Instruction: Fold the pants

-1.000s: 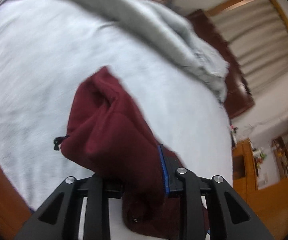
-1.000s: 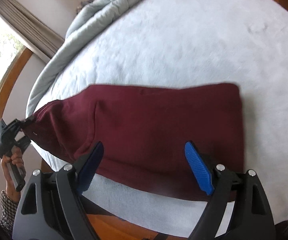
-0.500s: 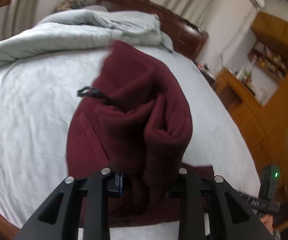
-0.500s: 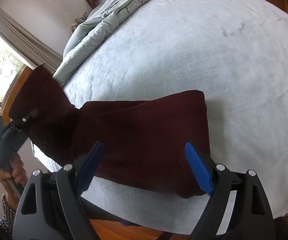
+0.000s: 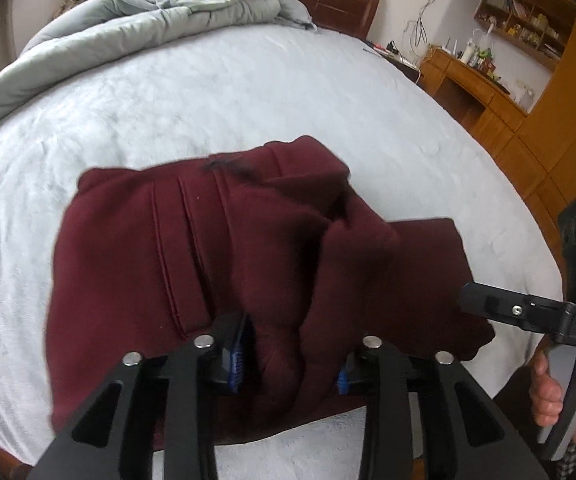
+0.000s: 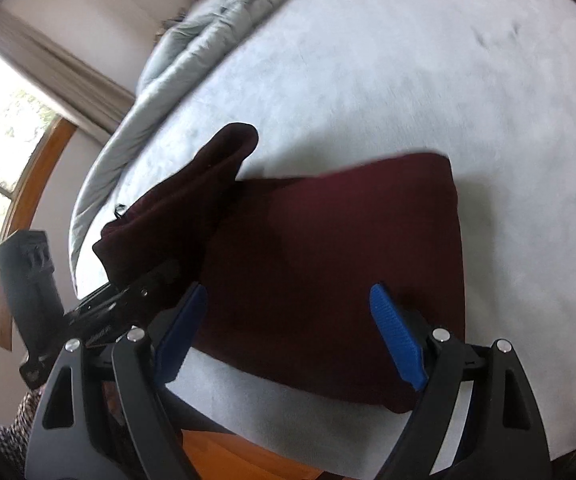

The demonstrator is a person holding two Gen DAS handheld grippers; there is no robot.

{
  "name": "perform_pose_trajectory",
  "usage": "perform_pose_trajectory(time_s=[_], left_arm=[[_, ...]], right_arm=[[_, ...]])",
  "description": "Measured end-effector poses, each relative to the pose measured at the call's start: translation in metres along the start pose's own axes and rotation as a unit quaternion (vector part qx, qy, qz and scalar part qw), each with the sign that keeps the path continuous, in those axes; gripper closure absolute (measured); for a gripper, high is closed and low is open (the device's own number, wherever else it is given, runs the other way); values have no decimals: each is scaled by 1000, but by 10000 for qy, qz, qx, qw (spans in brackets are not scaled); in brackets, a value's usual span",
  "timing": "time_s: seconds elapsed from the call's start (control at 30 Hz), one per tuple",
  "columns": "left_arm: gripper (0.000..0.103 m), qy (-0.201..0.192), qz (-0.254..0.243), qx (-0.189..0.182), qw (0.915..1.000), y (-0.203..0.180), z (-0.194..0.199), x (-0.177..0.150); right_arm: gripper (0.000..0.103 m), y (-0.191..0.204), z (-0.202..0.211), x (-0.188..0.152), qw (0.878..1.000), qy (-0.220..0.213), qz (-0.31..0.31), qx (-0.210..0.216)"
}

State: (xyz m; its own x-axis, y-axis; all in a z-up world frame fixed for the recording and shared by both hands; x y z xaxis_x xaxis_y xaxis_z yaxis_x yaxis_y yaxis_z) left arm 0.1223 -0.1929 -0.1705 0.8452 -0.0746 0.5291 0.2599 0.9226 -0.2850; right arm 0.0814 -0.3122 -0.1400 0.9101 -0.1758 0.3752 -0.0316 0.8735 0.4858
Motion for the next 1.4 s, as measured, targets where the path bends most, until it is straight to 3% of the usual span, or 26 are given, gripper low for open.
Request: perform_pose_trajectory(time_s=[0.03, 0.07, 0.1, 0.17, 0.3, 0.43, 0.53, 0.7, 0.8, 0.9, 1.0, 1.03, 1.13, 1.2, 1.4], left_arm=[[62, 10, -49, -22, 10000, 2, -1, 0], [52, -29, -146, -35, 9999, -2, 0, -1], [36, -24, -202, -120, 9997, -6, 2, -3], [19, 55, -281, -439, 9986, -17, 13, -4], [15, -90, 57, -1075, 9941, -17, 47, -3], [17, -122, 342, -820, 9960, 10, 53, 7], [25, 318, 582, -952, 9933, 17, 28, -3], [17, 278, -5, -535, 9982, 5, 10, -14], [19, 257, -297, -345, 9986, 0, 14, -14], [20, 35, 236, -576, 9981, 15, 39, 1], [14, -170, 642, -488, 9966, 40, 60, 16], [14, -219, 713, -302, 9968, 52, 65, 20], [14, -85, 729, 262, 9970, 79, 60, 22], [14, 136, 889, 475, 9948, 96, 52, 18], [14, 436, 1111, 388, 9921, 114, 38, 3]], right_arm=[[20, -3, -4, -3, 10000, 46, -60, -13], [20, -6, -8, -6, 9999, 76, -118, 1], [20, -8, -9, -7, 9999, 73, -145, 23], [19, -8, -7, -7, 9998, 70, -171, 91], [18, -7, -2, -6, 9995, 98, -257, 159], [17, -8, -2, -6, 9989, 111, -388, 218], [17, -9, -3, -7, 9990, 124, -386, 199], [17, -8, -5, -6, 9992, 236, -317, 44], [17, 0, -3, 0, 9991, 255, -324, 82], [12, 20, 1, 8, 9990, 241, -246, 301], [11, 37, -3, 14, 9969, 410, -329, 584], [11, 41, -6, 15, 9959, 464, -378, 680], [11, 53, -18, 18, 9923, 665, -546, 896], [11, 54, -26, 17, 9915, 818, -616, 805], [11, 54, -45, 7, 9903, 1145, -562, 554]])
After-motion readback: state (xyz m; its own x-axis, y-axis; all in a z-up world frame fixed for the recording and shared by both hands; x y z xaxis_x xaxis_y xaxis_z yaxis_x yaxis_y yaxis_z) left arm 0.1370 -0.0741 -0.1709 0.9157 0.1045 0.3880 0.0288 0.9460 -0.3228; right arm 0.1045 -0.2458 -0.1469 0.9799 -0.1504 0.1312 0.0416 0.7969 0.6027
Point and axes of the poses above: each gripper's, at about its wrist camera, not at the fingertips, and z roughly against the way its jaws point, y to its left, x to its top, the point moved 8 cm from there along -z, roughly the way its jaws point, and after that the axes turned 4 degrees about z, right-handed, at the moved point
